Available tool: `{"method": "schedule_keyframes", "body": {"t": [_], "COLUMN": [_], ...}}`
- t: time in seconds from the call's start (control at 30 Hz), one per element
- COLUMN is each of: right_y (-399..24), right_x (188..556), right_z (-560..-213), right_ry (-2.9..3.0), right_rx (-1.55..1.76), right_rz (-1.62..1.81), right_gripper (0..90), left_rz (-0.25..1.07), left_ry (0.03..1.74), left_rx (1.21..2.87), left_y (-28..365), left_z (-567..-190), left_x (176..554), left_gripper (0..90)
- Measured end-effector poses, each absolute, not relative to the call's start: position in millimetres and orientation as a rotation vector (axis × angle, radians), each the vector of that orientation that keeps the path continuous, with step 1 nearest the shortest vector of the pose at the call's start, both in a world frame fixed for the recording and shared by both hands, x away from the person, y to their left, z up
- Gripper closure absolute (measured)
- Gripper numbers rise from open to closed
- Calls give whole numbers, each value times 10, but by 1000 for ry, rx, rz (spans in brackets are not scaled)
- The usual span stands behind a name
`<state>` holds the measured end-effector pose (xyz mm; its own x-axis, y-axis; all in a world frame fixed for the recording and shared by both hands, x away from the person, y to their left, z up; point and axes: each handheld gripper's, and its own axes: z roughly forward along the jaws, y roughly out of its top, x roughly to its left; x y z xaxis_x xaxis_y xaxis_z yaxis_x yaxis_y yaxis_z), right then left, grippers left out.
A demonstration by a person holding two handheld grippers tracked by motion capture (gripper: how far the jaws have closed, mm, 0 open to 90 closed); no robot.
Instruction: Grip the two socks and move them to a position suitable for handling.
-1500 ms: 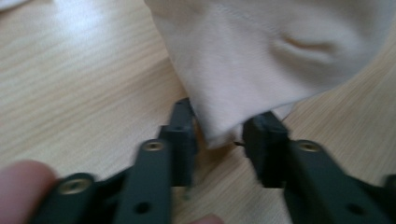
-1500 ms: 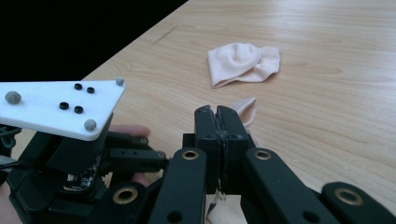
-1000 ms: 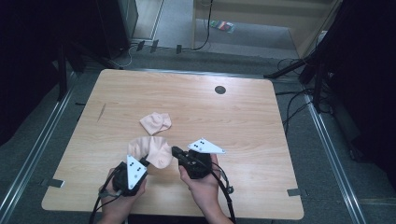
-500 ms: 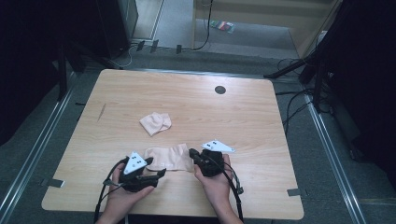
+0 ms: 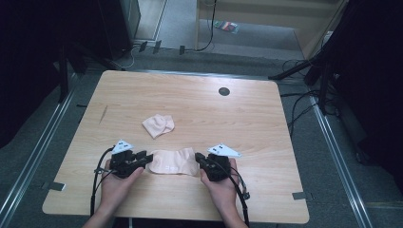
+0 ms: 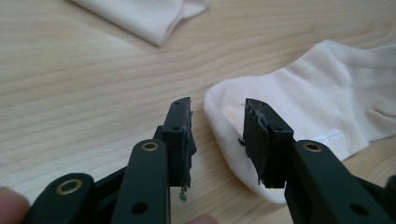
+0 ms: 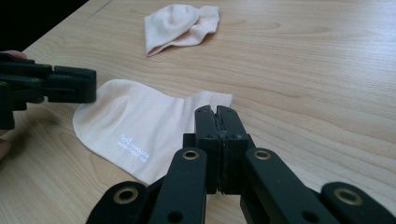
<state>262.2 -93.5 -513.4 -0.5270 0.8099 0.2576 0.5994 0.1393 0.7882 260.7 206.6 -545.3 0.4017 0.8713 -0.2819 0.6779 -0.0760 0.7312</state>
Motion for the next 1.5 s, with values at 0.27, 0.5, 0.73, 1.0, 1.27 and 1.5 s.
{"method": "schedule_keyframes", "body": {"t": [0.27, 0.5, 0.73, 1.0, 1.27, 1.5], "right_y": [-973, -1061, -1177, -1299, -1356, -1468], "right_x": [2609, 2556, 2470, 2410, 2417, 2403], "right_z": [-5127, -5096, -5057, -5101, -5149, -5197], "right_ry": [2177, 2176, 2170, 2177, 2219, 2240], "right_rx": [1387, 1392, 1399, 1416, 1426, 1477], "right_rz": [1329, 1324, 1304, 1257, 1185, 1171], "right_gripper": [900, 900, 900, 900, 900, 900], "left_rz": [251, 243, 246, 202, 258, 225], "left_ry": [1287, 1252, 1246, 1199, 1228, 1210], "left_rx": [1852, 1856, 1859, 1921, 1959, 1958], "left_y": [2051, 2083, 2104, 2025, 2030, 2031], "left_z": [-5414, -5321, -5278, -5311, -5354, -5381], "left_x": [2591, 2485, 2364, 2308, 2280, 2287], "left_gripper": [888, 896, 898, 898, 900, 900]}}
